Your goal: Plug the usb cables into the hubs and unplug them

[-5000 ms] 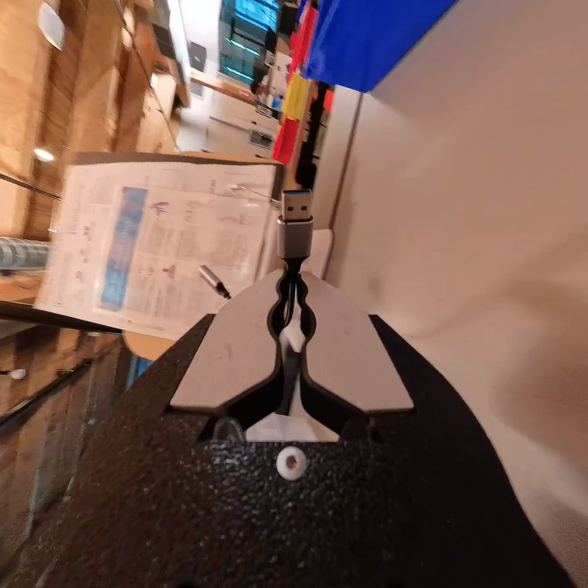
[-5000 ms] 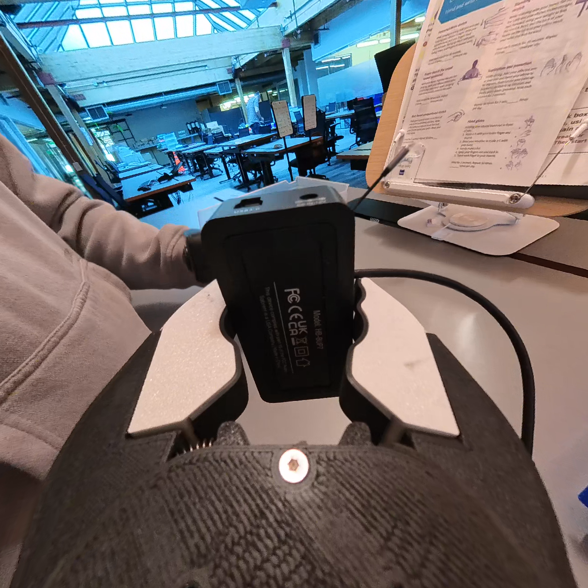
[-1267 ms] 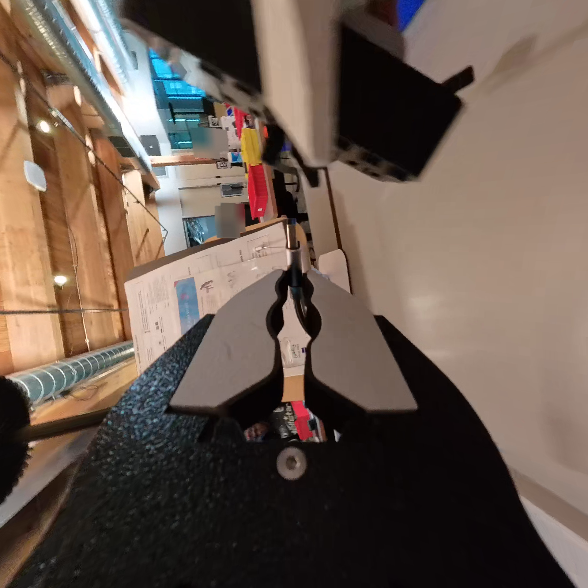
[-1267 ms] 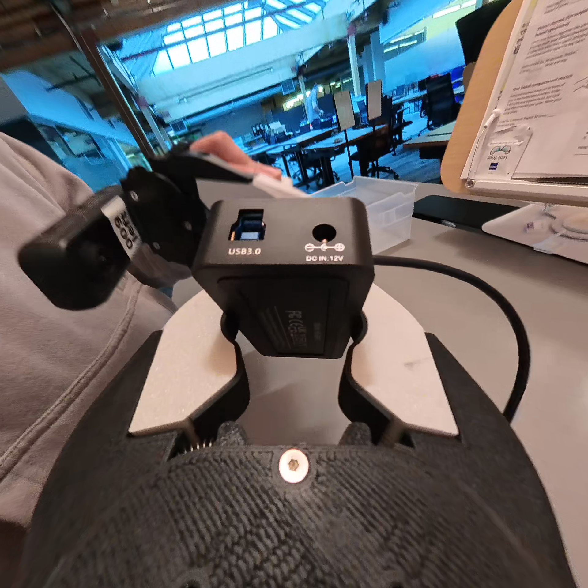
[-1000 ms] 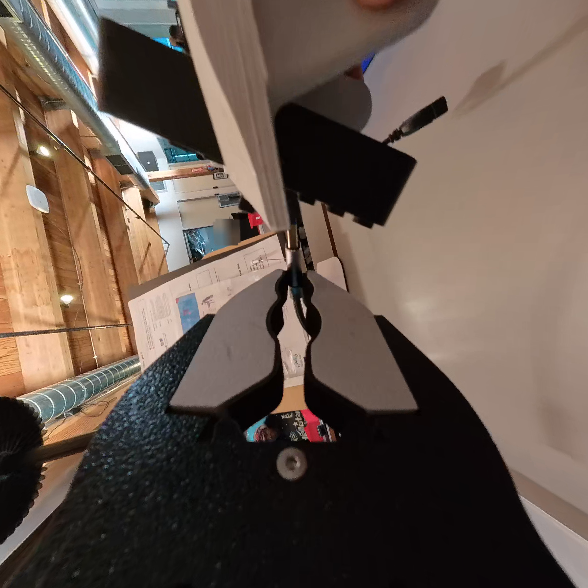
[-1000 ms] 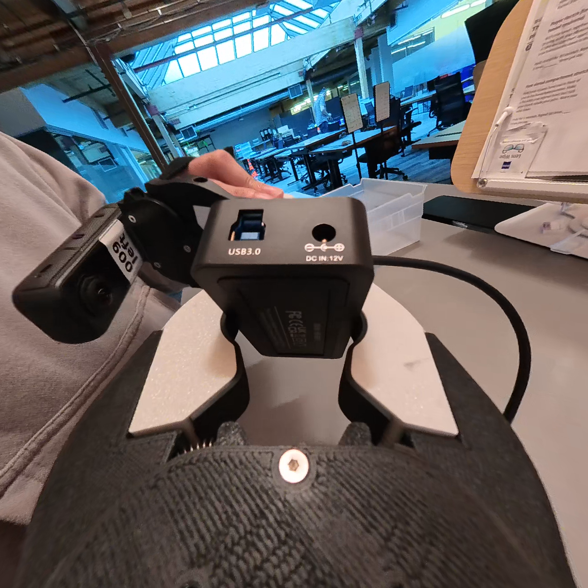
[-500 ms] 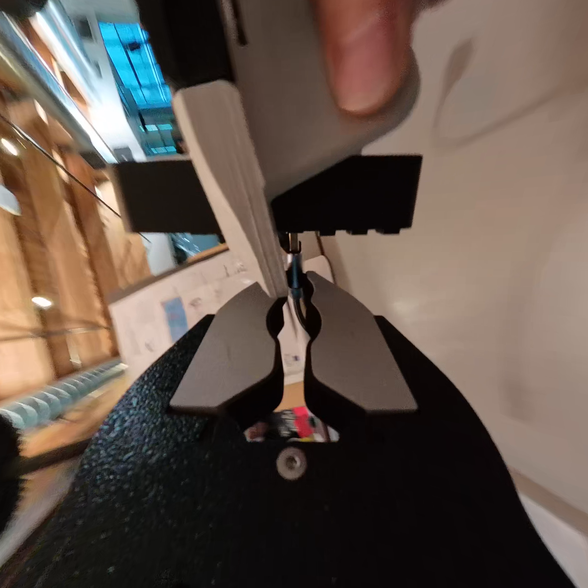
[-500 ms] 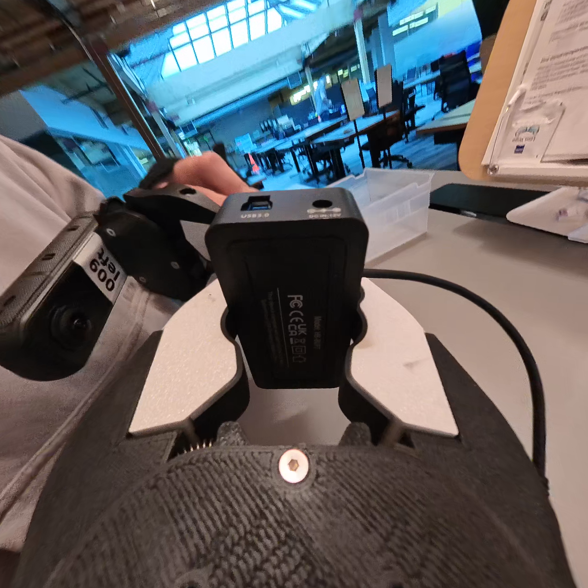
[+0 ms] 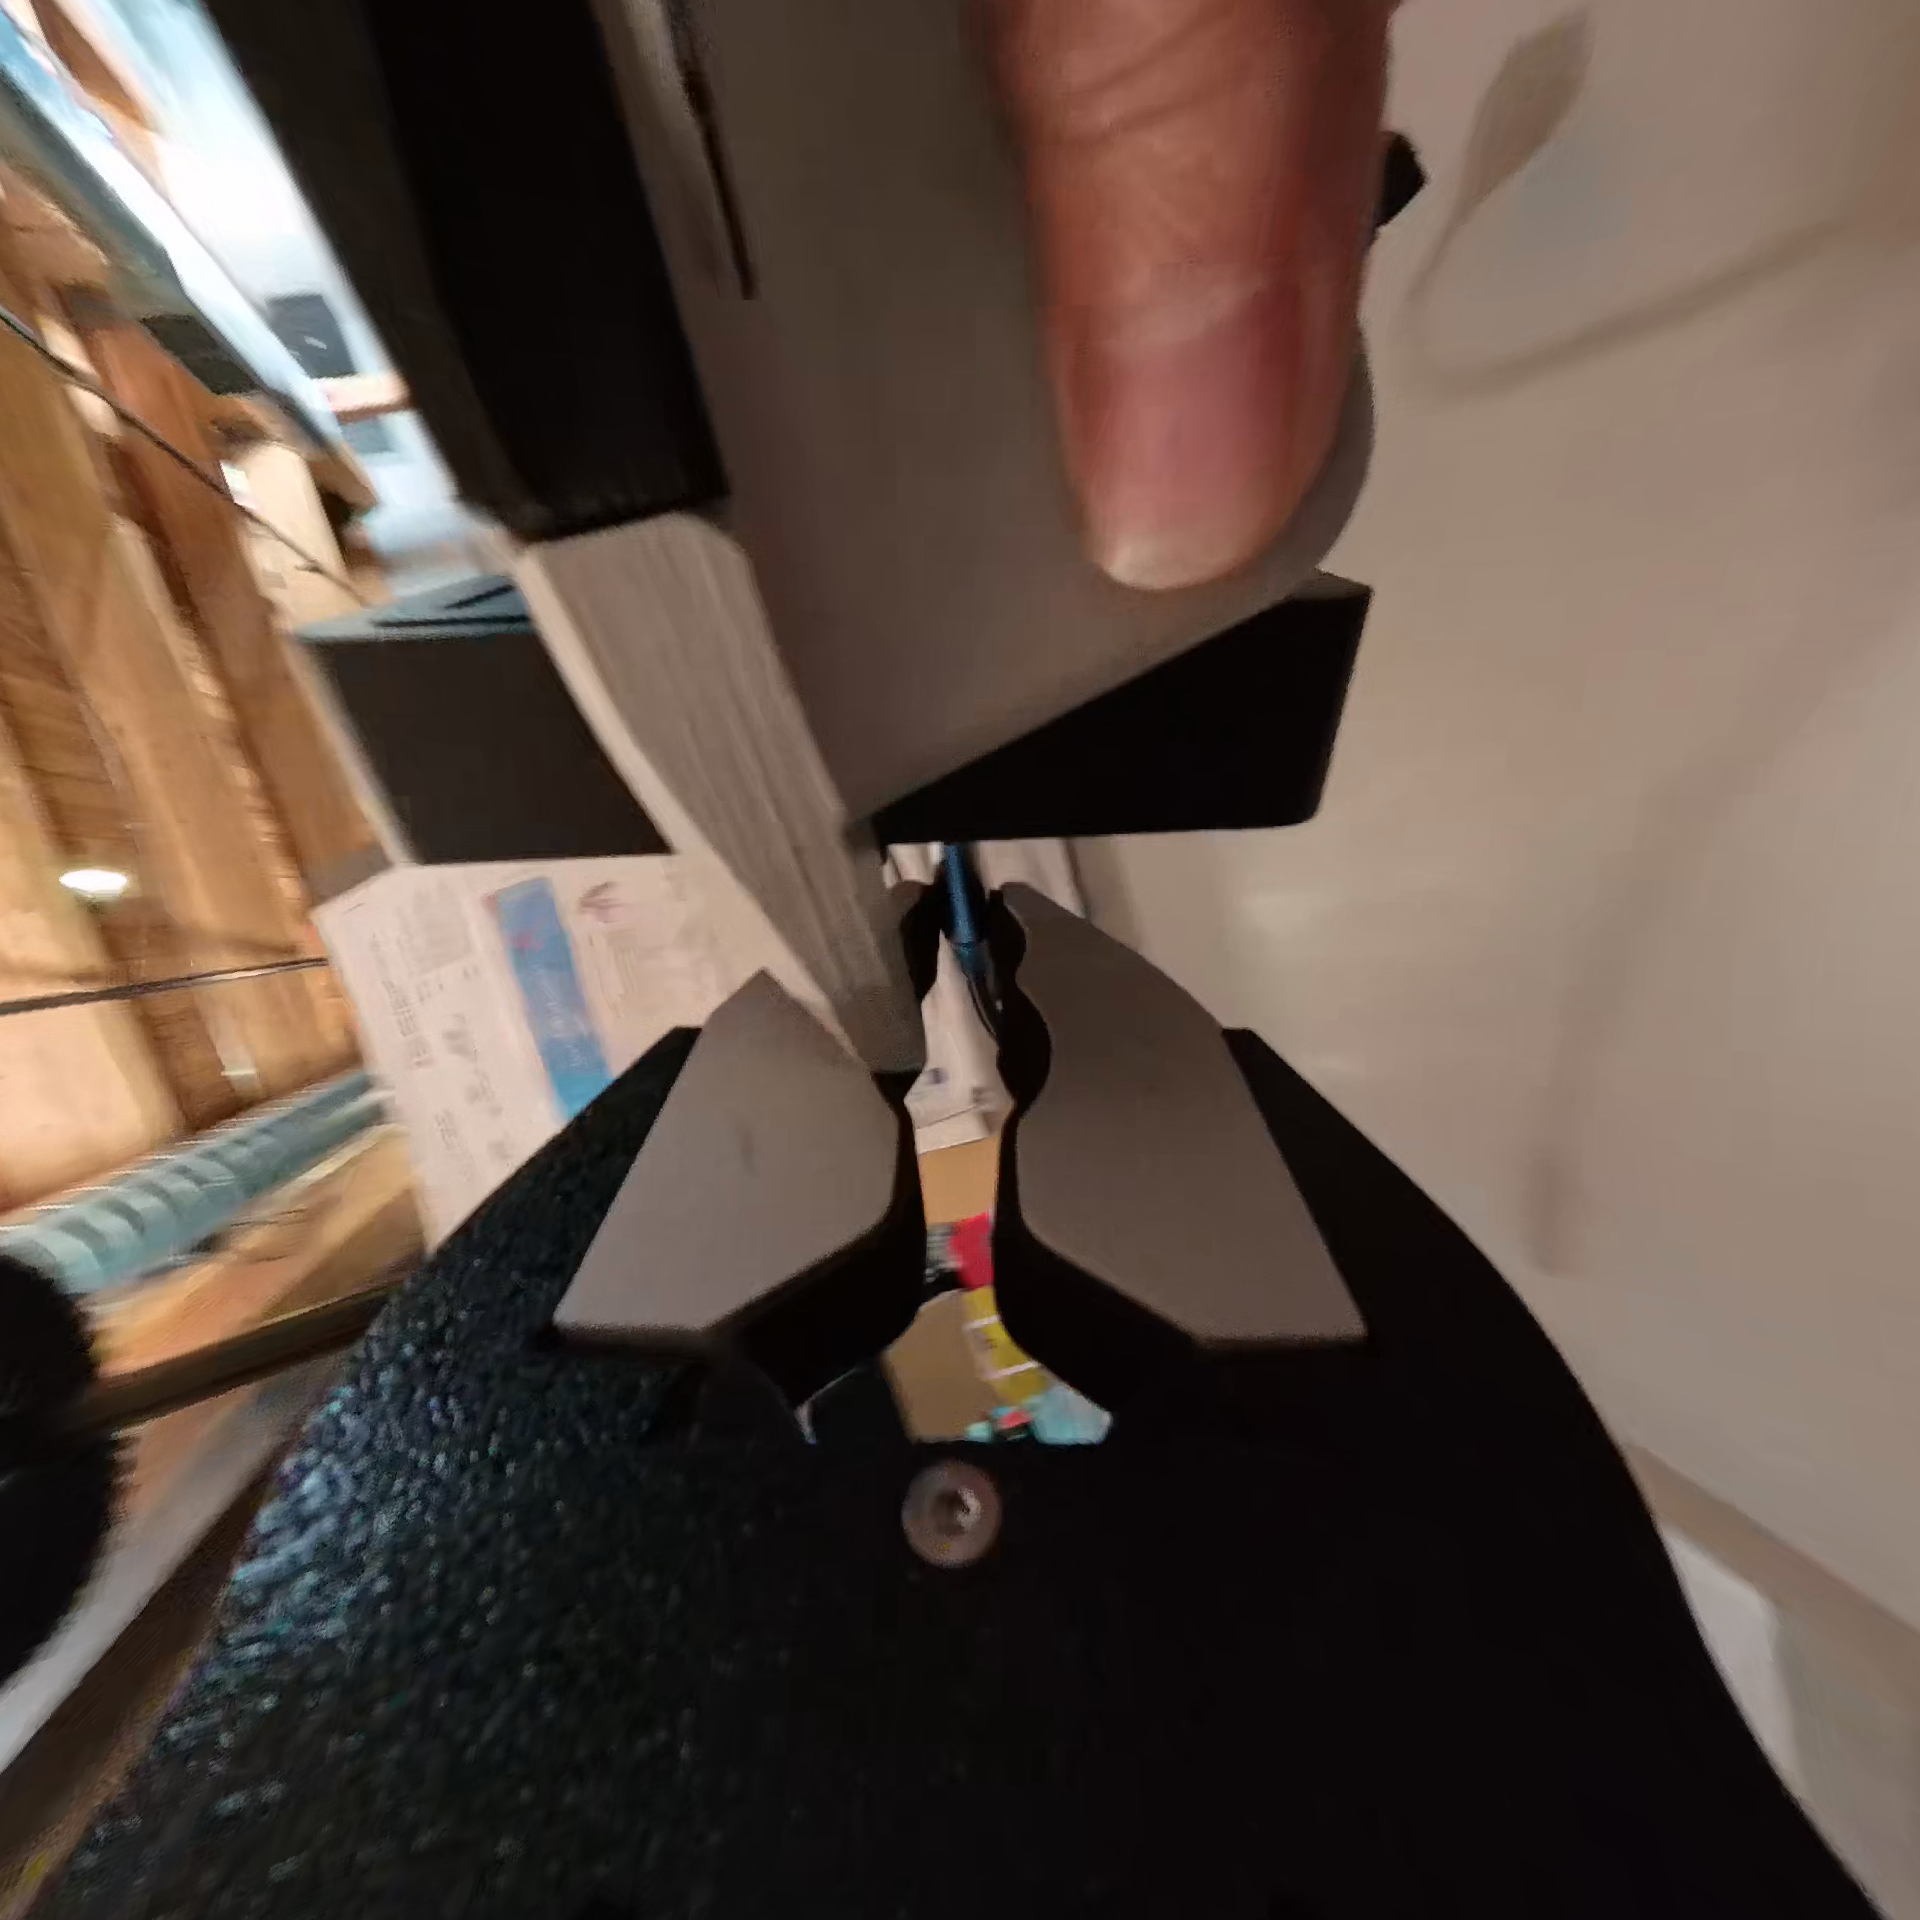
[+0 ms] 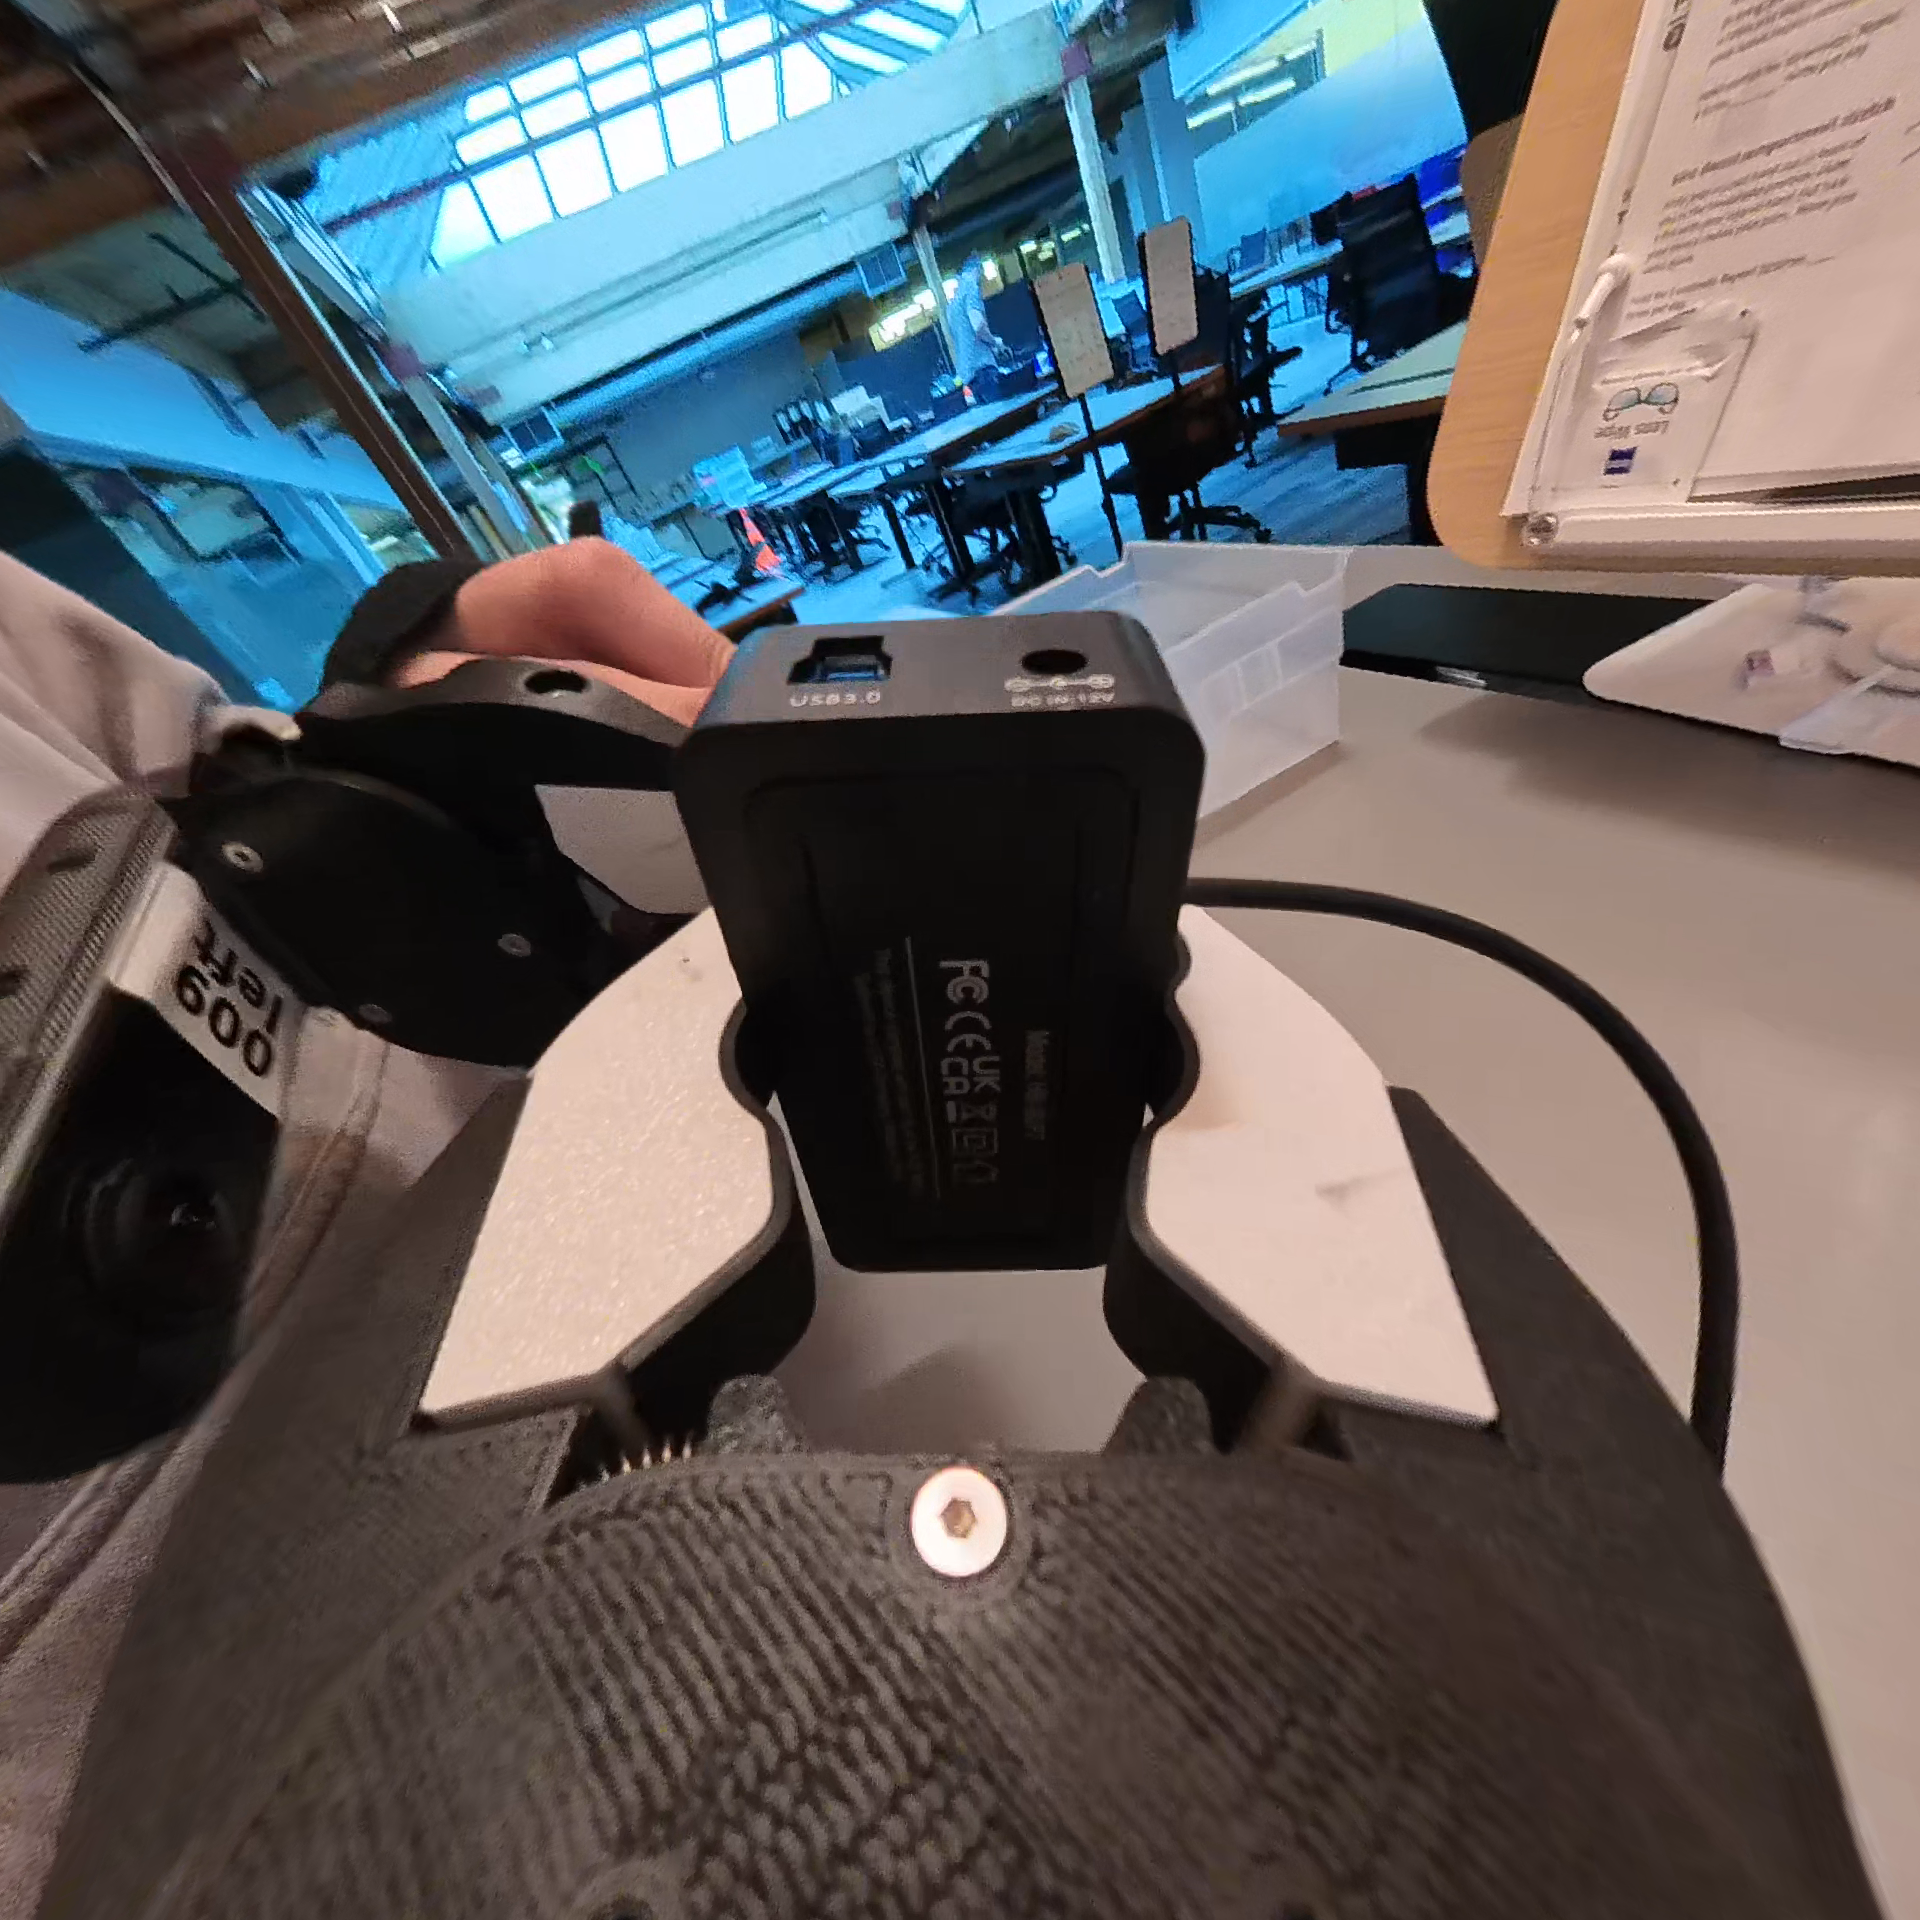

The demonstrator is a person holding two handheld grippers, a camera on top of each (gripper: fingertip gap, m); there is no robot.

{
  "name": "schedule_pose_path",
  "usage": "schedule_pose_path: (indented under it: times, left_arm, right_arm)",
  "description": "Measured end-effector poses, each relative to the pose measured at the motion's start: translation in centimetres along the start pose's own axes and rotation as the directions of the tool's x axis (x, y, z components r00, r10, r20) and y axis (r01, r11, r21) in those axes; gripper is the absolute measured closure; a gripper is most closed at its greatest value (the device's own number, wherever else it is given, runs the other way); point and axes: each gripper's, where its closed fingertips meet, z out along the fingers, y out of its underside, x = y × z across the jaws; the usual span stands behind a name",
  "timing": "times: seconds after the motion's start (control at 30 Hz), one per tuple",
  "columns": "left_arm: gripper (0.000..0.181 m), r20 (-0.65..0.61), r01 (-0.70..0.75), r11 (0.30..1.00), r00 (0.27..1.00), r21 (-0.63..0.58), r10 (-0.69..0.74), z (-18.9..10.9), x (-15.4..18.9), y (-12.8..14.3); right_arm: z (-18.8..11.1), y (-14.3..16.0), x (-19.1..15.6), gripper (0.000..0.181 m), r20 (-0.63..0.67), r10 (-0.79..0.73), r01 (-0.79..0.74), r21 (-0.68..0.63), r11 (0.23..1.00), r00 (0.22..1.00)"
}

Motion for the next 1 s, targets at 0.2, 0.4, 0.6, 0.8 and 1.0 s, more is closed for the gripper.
schedule_pose_path:
  times: [0.2, 0.4, 0.6, 0.8, 1.0]
  left_arm:
    - [0.174, -0.309, 0.174, 0.984, 0.934, -0.043, -0.178, 3.0, 8.1, 0.8]
    - [0.173, -0.474, 0.291, 0.956, 0.839, -0.026, -0.268, 5.2, 14.2, 0.8]
    - [0.128, -0.626, 0.772, 0.617, 0.56, 0.156, -0.543, 1.5, 3.9, -1.7]
    - [0.108, -0.889, 0.94, 0.216, 0.323, 0.263, -0.325, -4.8, -3.2, -5.5]
    - [0.123, -0.916, 0.944, 0.233, 0.295, 0.234, -0.273, -4.9, -3.1, -5.9]
  right_arm:
    - [-2.8, 1.5, 3.0, 0.11, -0.128, -0.09, 0.081, -0.072, 0.994, 0.988]
    - [-5.2, 2.1, 3.6, 0.112, -0.147, -0.065, 0.059, -0.046, 0.997, 0.987]
    - [-4.1, 3.9, 2.3, 0.11, -0.098, -0.148, 0.128, -0.186, 0.974, 0.984]
    - [-1.0, 4.7, -0.6, 0.11, 0.066, -0.19, 0.201, -0.282, 0.938, 0.98]
    - [0.3, 3.2, -2.2, 0.11, 0.117, -0.208, 0.231, -0.243, 0.942, 0.971]
